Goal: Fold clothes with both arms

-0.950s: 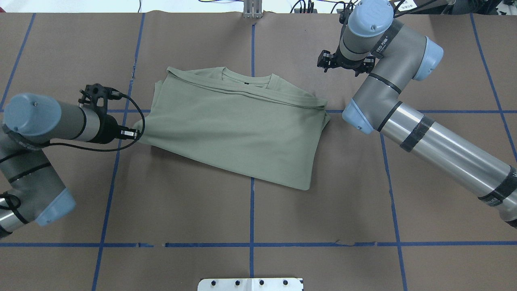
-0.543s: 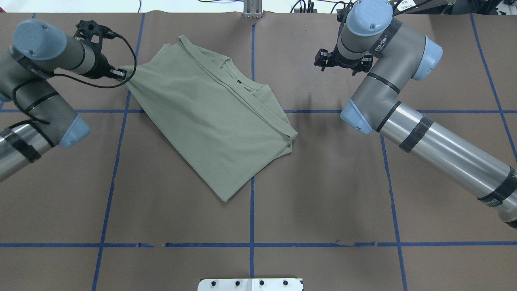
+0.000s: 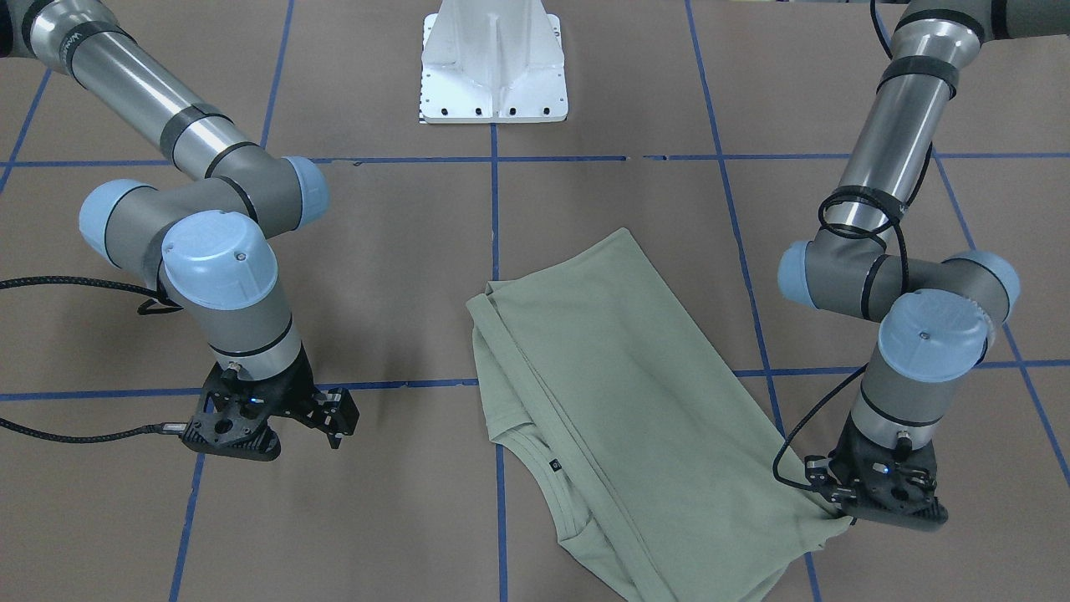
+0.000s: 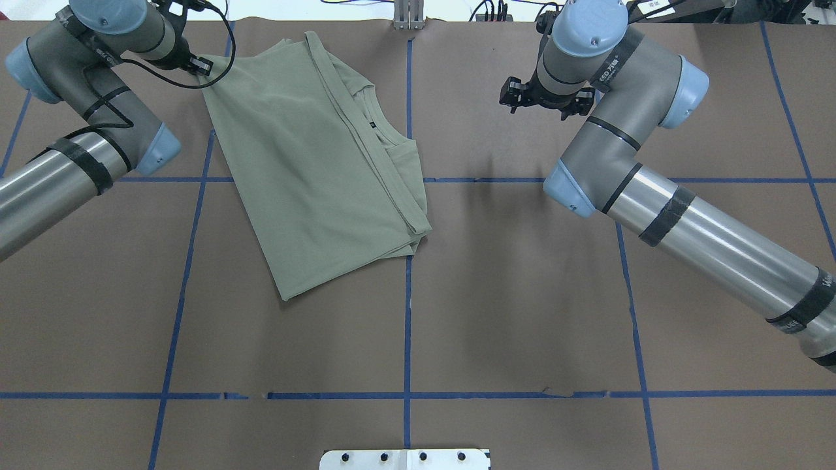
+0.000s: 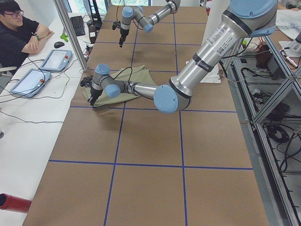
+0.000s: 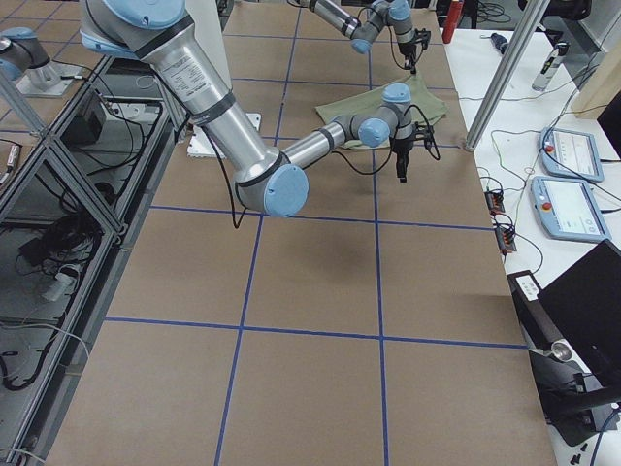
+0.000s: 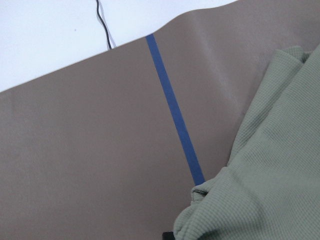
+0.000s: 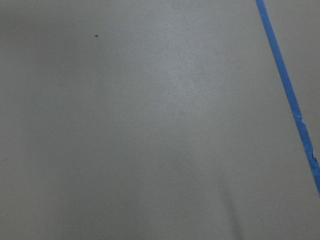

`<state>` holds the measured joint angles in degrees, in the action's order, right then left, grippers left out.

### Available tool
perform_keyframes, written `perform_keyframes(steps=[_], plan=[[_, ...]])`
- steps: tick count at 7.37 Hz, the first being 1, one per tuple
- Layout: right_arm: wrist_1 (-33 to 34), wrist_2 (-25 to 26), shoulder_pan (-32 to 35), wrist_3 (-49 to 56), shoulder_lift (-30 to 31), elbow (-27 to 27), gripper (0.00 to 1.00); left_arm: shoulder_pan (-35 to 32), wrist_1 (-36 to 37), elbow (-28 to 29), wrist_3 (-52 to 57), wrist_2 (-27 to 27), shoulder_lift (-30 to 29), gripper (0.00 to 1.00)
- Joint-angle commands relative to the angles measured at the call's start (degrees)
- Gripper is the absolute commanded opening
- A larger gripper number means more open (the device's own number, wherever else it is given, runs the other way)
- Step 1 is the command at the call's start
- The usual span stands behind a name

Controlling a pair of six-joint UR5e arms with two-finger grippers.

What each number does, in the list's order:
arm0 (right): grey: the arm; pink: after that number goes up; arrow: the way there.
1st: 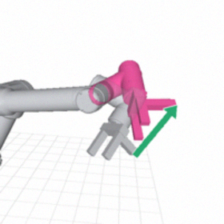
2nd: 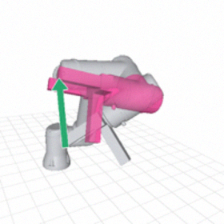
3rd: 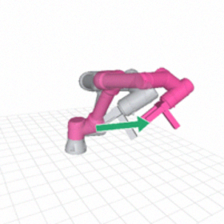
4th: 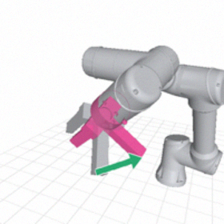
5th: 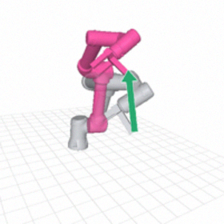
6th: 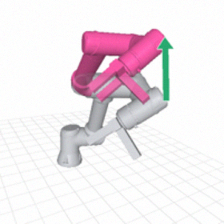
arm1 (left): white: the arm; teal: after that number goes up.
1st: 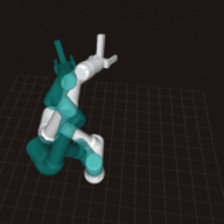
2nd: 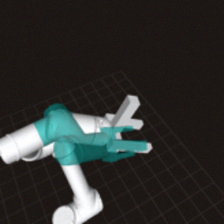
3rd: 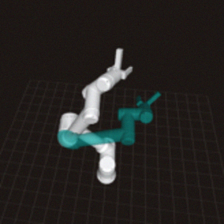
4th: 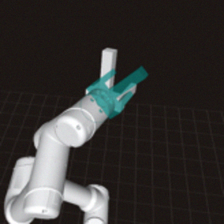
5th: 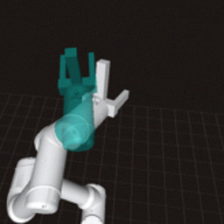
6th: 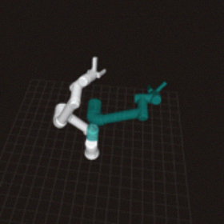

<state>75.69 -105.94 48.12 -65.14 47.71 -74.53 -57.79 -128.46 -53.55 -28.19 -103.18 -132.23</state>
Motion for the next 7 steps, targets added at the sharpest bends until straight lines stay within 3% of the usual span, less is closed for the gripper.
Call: perform_keyframes(steps=[1, 2, 3, 5, 7], plan=[[0.1, 0.3, -3.0, -3.7, -4.8, 1.4, 1.00, -1.4, -4.9, 0.7, 1.6, -3.5, 0.7, 1.00], [0.0, 1.1, -5.2, -3.8, -8.4, 3.3, 1.00, -3.4, -5.3, 0.5, 1.6, -10.7, 1.0, 1.00], [-0.1, 3.9, -7.3, -3.9, -10.9, 5.3, 1.00, -3.8, -5.4, -1.9, 1.6, -12.6, 3.2, 1.00], [-14.3, 9.5, -11.0, -7.2, -13.8, 16.4, 0.98, -3.8, -5.4, -3.4, 1.4, -12.7, 4.1, 1.00], [-14.5, 10.7, -12.4, -7.3, -14.7, 17.7, 0.89, -3.7, -6.2, -4.0, 1.3, -12.7, 5.2, 1.00]])
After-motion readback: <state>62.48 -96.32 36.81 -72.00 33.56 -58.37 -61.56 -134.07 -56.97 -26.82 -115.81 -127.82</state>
